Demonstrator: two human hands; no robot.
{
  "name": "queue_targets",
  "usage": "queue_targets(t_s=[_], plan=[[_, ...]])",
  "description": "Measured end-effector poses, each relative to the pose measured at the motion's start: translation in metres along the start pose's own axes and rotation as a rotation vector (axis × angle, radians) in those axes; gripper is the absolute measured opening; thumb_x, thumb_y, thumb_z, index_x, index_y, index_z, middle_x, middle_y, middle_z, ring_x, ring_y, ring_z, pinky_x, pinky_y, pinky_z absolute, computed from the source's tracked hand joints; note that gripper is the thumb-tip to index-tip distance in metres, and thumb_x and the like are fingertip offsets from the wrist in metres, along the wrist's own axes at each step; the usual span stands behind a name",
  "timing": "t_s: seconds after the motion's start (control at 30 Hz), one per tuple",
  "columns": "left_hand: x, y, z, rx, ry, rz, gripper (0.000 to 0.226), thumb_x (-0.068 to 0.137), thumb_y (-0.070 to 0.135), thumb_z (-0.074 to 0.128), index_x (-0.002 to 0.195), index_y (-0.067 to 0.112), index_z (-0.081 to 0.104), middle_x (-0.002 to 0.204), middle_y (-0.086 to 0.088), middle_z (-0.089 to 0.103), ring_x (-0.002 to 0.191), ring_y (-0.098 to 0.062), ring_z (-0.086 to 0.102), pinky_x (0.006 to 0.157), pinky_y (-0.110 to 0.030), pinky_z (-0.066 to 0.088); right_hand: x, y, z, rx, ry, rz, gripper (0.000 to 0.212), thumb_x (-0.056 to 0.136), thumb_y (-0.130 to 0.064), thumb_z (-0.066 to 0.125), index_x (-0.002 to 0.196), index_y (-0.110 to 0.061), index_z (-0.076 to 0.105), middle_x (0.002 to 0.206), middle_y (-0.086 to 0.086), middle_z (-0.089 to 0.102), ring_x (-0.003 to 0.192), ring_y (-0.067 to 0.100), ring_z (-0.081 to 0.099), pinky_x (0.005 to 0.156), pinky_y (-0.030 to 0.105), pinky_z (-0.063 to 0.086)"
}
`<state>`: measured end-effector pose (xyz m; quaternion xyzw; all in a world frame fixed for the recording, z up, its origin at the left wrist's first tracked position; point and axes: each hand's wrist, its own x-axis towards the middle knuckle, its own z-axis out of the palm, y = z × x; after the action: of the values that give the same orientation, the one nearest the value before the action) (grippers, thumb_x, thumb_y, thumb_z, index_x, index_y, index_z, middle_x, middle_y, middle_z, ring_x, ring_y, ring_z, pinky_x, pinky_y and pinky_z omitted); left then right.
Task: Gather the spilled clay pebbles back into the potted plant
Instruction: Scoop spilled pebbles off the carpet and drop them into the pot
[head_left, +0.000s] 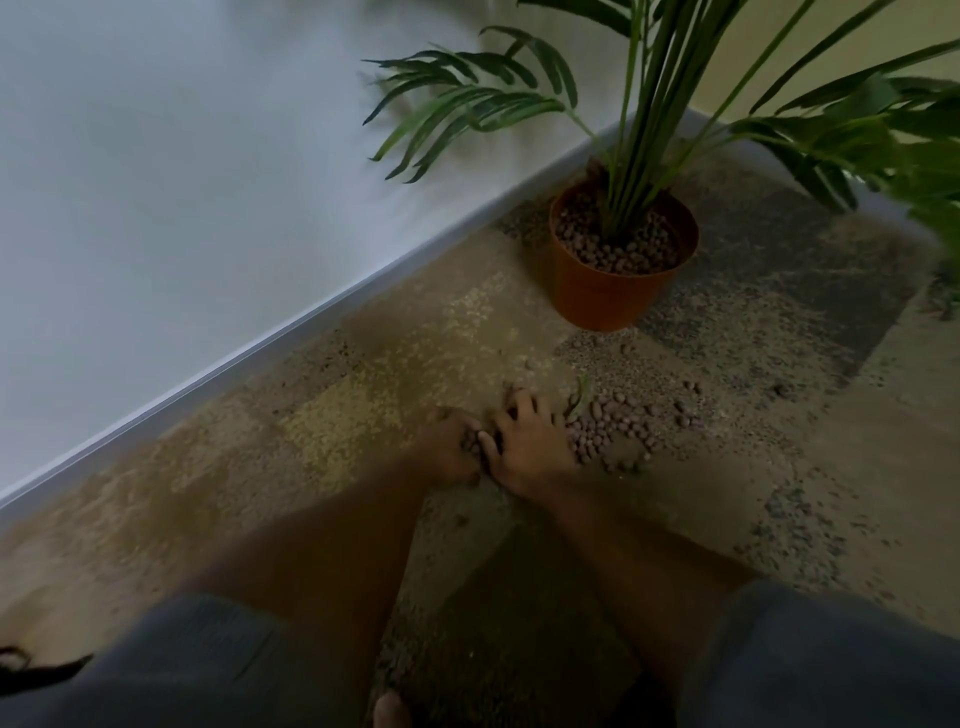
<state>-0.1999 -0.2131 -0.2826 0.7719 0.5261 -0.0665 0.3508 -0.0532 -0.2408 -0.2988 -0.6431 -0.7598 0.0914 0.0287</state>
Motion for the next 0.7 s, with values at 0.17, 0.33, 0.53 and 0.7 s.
queue_targets(t_s=[0.17, 0.33, 0.53, 0.7], plan=[[-0.001, 0.003, 0.009, 0.338, 0.113, 0.069, 0.020, 0.083, 0.029, 0.062, 0.100, 0.019, 0.066, 0.107, -0.001, 0.064, 0.105, -0.019, 0.057, 0.104, -0.036, 0.030, -0.008, -0.005, 0.013, 0.038, 0.044, -0.089, 0.040, 0.100, -0.043, 0.027, 0.118, -0.020, 0.054, 0.131, 0.012, 0.042, 0.117, 0.029, 0.040, 0.095, 0.044, 0.043], [-0.002, 0.004, 0.007, 0.048, 0.169, -0.018, 0.009, 0.080, 0.023, 0.067, 0.083, 0.014, 0.069, 0.087, -0.005, 0.071, 0.083, -0.021, 0.066, 0.072, -0.022, 0.042, -0.009, -0.006, 0.021, 0.127, 0.030, -0.107, 0.034, 0.101, -0.037, 0.031, 0.117, -0.015, 0.052, 0.133, 0.014, 0.040, 0.123, 0.030, 0.039, 0.090, 0.039, 0.050], [-0.003, 0.006, -0.003, -0.211, 0.143, -0.160, 0.020, 0.082, 0.011, 0.059, 0.096, 0.008, 0.072, 0.100, -0.010, 0.071, 0.092, -0.024, 0.063, 0.081, -0.032, 0.050, 0.001, -0.009, 0.021, 0.311, -0.045, -0.030, 0.035, 0.102, -0.035, 0.036, 0.124, -0.013, 0.053, 0.133, 0.015, 0.041, 0.107, 0.029, 0.054, 0.088, 0.040, 0.050], [-0.003, 0.021, -0.008, -1.080, 0.167, -0.470, 0.022, 0.088, 0.003, 0.053, 0.103, 0.000, 0.068, 0.105, -0.016, 0.066, 0.098, -0.021, 0.062, 0.088, -0.032, 0.054, 0.017, -0.018, 0.005, 0.850, 0.006, 0.360, 0.027, 0.100, -0.023, 0.045, 0.097, -0.006, 0.066, 0.097, 0.013, 0.066, 0.089, 0.027, 0.063, 0.072, 0.030, 0.046]])
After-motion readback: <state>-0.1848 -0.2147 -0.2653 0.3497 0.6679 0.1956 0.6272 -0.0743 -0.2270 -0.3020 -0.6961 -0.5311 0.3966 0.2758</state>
